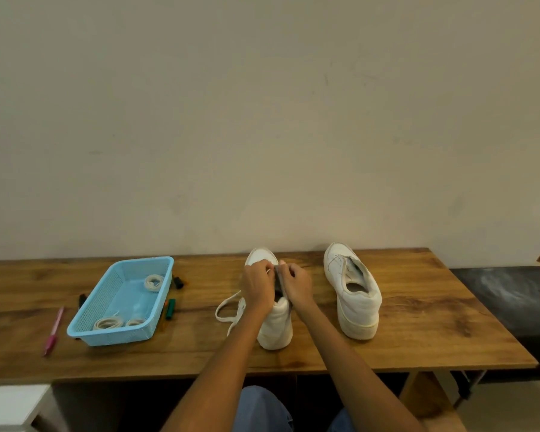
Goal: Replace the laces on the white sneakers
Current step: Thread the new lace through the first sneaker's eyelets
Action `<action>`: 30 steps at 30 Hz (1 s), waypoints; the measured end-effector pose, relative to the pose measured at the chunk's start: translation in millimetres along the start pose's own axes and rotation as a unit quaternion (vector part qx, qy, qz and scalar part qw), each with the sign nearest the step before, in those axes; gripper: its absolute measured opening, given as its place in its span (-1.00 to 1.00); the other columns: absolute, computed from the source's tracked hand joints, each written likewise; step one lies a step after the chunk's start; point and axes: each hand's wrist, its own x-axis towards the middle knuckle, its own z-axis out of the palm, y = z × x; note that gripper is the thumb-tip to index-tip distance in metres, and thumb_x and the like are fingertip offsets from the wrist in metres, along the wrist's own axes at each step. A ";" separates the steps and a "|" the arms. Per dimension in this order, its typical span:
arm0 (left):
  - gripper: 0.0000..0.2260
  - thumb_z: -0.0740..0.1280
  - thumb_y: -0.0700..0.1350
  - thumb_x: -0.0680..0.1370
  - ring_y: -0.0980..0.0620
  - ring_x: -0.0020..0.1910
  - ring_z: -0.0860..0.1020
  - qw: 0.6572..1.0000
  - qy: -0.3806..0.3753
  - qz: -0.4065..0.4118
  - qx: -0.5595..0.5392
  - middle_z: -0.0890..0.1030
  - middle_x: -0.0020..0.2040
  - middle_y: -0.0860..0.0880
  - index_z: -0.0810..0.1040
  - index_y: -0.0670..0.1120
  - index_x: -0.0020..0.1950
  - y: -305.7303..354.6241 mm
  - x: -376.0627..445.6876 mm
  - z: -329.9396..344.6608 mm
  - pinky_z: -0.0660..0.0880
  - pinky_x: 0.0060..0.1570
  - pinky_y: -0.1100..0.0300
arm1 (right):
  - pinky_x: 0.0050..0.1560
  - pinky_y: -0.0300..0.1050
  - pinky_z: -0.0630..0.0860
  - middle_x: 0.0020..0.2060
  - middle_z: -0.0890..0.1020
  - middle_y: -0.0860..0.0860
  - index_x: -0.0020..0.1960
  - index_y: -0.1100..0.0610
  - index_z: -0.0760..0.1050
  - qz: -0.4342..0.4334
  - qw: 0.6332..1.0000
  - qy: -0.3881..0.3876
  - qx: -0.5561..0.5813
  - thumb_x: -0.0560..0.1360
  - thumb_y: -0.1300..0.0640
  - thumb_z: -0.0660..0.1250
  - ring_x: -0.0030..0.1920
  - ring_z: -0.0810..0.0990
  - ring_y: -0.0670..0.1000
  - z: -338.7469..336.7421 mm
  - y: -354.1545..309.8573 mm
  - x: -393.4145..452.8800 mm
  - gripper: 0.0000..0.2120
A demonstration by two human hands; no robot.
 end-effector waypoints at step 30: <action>-0.70 0.42 -0.13 0.46 -0.04 0.20 0.42 0.998 0.024 -0.054 0.016 0.52 0.15 -0.02 0.49 -0.03 0.17 -11.7 2.2 9.9 0.33 0.18 0.01 | -0.44 -0.24 0.15 -0.55 0.28 -0.04 -0.50 0.07 0.22 -0.080 0.971 -0.085 -0.207 0.53 0.02 0.31 -0.49 0.20 -0.09 -34.7 -33.5 31.1 -0.52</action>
